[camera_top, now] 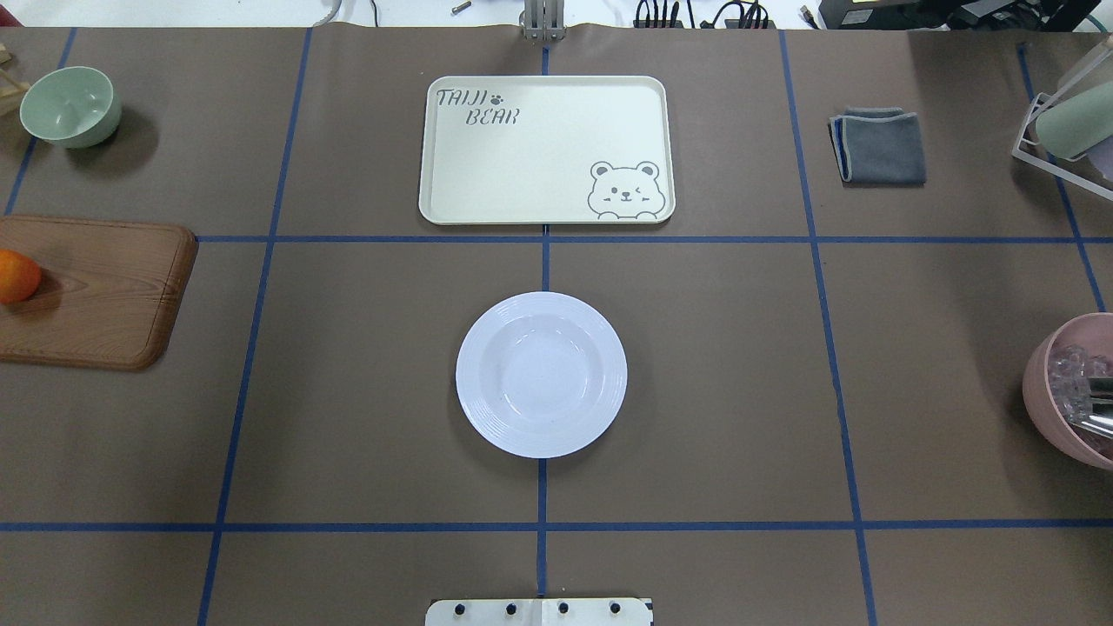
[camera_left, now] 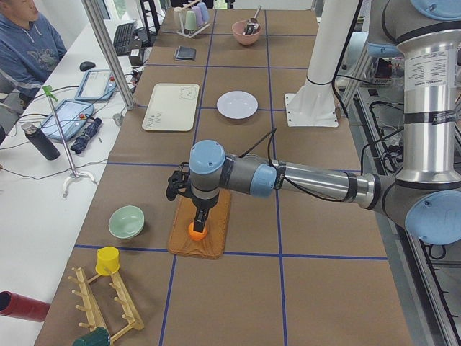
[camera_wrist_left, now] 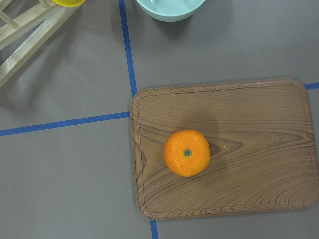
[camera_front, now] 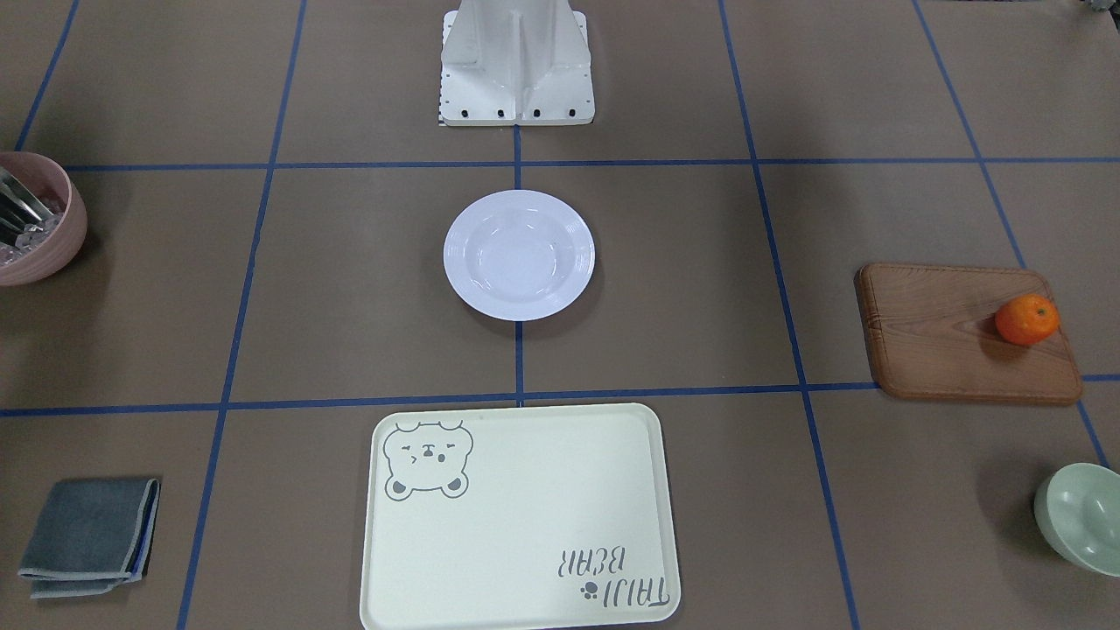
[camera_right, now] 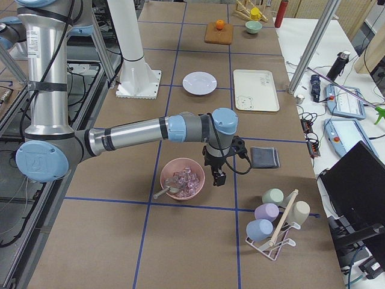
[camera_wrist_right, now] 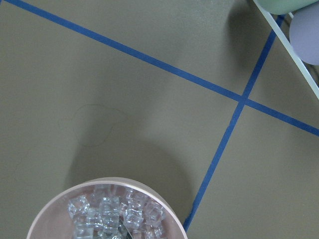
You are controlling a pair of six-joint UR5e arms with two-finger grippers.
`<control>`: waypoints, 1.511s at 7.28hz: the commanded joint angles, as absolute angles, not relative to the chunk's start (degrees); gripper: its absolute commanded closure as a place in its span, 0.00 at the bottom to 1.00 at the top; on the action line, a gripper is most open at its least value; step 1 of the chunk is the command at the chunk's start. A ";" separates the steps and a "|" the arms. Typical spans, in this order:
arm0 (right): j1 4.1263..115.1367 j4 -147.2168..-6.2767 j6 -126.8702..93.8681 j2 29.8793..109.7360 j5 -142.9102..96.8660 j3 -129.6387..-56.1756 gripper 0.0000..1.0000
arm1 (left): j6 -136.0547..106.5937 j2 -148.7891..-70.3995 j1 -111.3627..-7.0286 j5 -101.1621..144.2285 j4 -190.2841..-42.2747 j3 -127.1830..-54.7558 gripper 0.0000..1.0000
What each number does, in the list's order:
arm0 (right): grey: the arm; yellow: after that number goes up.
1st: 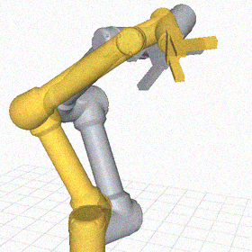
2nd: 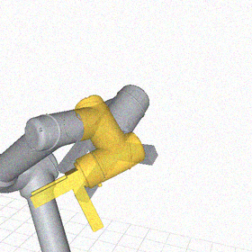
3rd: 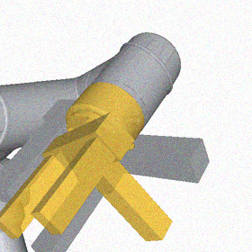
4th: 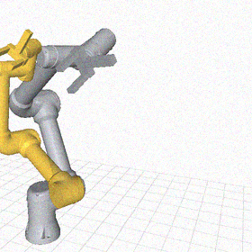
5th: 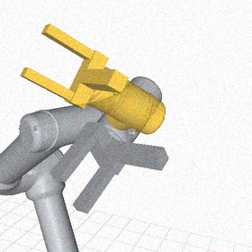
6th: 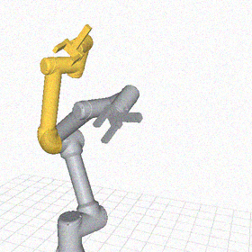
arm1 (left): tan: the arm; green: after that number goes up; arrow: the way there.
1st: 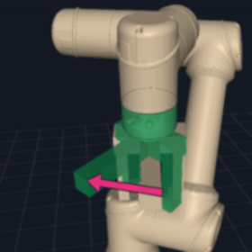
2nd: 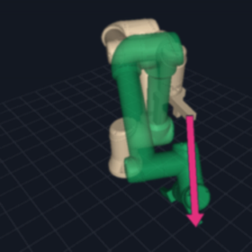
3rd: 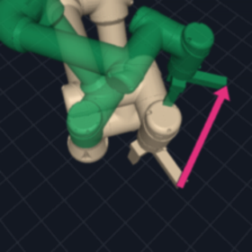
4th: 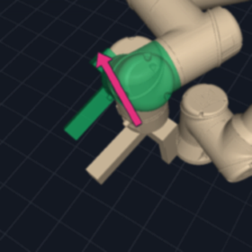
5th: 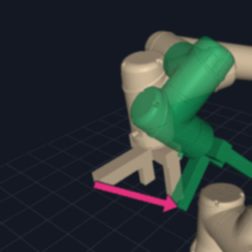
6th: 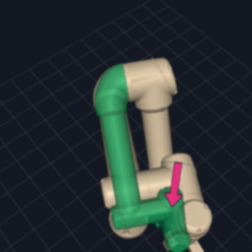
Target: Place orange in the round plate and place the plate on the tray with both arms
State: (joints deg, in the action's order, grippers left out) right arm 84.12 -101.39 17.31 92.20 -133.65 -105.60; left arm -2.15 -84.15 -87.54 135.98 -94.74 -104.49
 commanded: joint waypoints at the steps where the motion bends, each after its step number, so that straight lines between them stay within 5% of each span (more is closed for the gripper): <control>1: 84.20 -97.42 17.32 93.07 -134.30 -105.30 0.00 | -2.11 -84.02 -87.54 138.42 -94.75 -104.68 0.02; 11: 82.71 -93.43 17.31 93.52 -134.91 -105.03 0.00 | -15.47 -96.94 -74.18 135.00 -105.03 -82.36 0.02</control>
State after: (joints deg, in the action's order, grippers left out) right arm 83.00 -93.43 17.31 93.51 -134.91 -105.03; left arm -15.33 -96.36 -74.93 135.08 -104.88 -83.67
